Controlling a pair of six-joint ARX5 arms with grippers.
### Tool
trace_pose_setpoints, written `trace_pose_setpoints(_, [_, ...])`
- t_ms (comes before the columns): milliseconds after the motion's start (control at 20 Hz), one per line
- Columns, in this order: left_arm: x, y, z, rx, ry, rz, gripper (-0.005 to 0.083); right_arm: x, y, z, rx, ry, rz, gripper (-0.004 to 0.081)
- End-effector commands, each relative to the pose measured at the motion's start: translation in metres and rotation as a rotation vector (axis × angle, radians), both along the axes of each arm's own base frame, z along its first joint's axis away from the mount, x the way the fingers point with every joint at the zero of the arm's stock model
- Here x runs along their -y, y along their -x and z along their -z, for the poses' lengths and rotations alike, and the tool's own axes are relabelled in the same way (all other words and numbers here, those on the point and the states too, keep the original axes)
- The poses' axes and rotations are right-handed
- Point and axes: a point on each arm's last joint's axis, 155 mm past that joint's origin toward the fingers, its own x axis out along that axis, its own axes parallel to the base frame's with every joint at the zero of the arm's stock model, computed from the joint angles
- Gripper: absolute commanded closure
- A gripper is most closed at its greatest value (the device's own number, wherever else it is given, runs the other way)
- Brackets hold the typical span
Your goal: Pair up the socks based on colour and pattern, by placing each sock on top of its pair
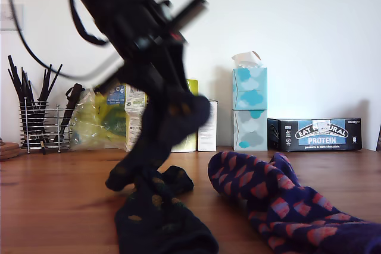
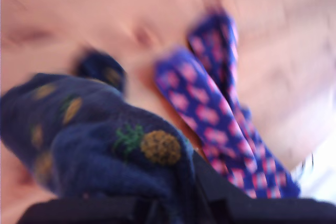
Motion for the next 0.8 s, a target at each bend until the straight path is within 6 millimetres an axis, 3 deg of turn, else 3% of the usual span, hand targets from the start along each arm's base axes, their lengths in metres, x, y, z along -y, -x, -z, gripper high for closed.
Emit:
trace_pose_setpoints(0, [-0.001,0.007,0.006,-0.014,-0.013,0.031,0.0794,0.000,0.001,0.007,-0.017,0.015,-0.005,0.0782])
trace_pose_setpoints(50, [-0.001,0.004,0.006,0.017,-0.018,0.046,0.0794,0.000,0.001,0.008,-0.020,0.017,-0.005,0.0782])
trace_pose_setpoints(250, [-0.010,-0.046,-0.008,0.128,0.043,-0.050,0.0794,0.000,0.002,0.008,-0.021,0.017,-0.005,0.0782])
trace_pose_setpoints(500, [-0.004,-0.086,-0.060,0.271,0.129,-0.064,0.0794,0.000,0.002,0.008,-0.022,0.016,-0.008,0.0782])
trace_pose_setpoints(650, [0.003,-0.088,-0.086,0.294,0.169,-0.046,0.0794,-0.001,0.002,0.008,-0.023,0.014,-0.011,0.0782])
trace_pose_setpoints(750, [0.005,-0.078,-0.085,0.268,0.162,-0.018,0.0794,0.000,0.002,0.008,-0.024,0.014,-0.011,0.0782])
